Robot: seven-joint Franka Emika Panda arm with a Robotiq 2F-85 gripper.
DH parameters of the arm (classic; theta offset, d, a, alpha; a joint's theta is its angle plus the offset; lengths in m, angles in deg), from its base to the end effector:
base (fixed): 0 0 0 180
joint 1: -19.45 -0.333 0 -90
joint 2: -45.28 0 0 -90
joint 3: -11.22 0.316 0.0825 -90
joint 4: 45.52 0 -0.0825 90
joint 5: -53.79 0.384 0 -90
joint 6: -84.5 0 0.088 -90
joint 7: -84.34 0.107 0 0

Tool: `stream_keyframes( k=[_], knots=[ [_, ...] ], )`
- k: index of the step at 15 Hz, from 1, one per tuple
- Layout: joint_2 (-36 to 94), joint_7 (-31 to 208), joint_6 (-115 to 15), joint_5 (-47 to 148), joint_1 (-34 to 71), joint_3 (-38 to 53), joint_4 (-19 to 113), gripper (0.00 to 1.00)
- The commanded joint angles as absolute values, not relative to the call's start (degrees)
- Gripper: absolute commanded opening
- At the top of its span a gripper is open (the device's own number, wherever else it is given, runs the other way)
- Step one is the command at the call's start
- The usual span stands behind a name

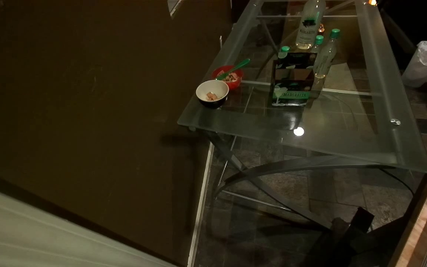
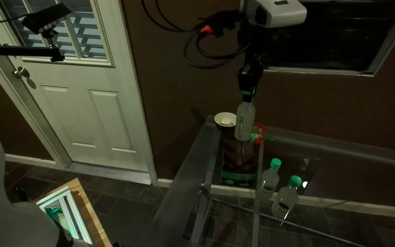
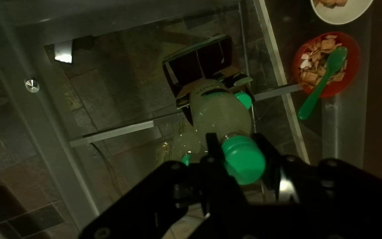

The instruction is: Move the bottle from the left compartment to the right compartment of the box

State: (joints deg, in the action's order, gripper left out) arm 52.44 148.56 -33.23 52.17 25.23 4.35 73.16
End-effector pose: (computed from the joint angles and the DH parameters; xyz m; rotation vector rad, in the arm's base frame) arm 0.5156 -0.1193 0.4954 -2.4401 1.9128 -0.1576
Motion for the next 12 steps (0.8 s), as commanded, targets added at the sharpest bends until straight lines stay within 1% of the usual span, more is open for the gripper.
stream_keyframes(
  k=[1,12],
  knots=[
    [52.7,151.2,-33.2,49.8,26.5,5.3,72.3,0.07],
    [48.5,150.3,-37.3,49.3,27.9,4.3,70.7,0.07]
  ],
)
